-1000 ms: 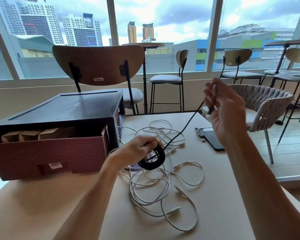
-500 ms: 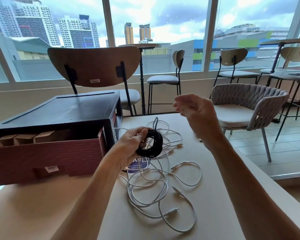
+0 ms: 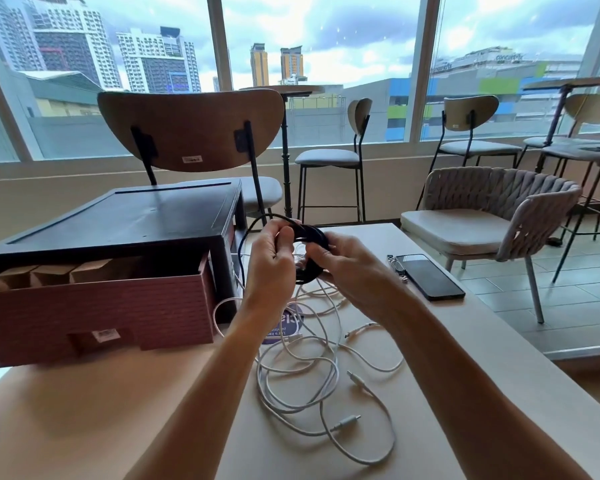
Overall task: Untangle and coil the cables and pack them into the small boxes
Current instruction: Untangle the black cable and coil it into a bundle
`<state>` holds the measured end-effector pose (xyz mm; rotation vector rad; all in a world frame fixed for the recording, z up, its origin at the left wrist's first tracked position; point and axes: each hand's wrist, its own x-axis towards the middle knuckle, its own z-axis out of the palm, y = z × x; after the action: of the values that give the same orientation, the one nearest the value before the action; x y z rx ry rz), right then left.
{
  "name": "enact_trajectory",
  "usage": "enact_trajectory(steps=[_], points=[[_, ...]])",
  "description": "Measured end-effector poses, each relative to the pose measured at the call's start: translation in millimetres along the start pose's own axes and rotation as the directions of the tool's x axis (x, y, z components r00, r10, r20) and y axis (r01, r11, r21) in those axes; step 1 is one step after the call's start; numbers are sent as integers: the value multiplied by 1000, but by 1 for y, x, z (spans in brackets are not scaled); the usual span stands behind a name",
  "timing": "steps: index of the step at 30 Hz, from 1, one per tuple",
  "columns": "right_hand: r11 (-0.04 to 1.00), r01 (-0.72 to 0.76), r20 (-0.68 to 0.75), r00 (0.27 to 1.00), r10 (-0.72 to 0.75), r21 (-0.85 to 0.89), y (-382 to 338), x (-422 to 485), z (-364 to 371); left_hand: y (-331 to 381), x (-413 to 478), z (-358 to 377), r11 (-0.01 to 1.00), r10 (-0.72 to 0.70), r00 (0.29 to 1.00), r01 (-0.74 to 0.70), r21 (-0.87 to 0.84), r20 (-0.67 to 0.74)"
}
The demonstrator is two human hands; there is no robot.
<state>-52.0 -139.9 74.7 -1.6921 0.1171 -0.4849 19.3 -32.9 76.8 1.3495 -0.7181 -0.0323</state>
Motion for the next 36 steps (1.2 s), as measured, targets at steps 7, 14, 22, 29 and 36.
enact_trajectory(steps=[7, 14, 22, 29, 36], points=[[919, 61, -33, 998, -52, 390, -10, -1, 13, 13, -2, 4, 972, -130, 989, 111, -205, -78], [912, 85, 5, 995, -96, 400, -15, -3, 13, 18, -7, 7, 963, -136, 987, 112, -245, -83], [992, 117, -142, 984, -109, 51, -8, -3, 11, 21, -7, 8, 919, -222, 975, 202, -338, -21], [996, 94, -176, 980, -92, 1, -12, -2, 2, 13, 10, -21, 962, -259, 960, 267, -65, 103], [942, 141, -186, 979, -86, 305, -30, -3, -27, -23, 17, -54, 718, -147, 989, 124, 685, -25]])
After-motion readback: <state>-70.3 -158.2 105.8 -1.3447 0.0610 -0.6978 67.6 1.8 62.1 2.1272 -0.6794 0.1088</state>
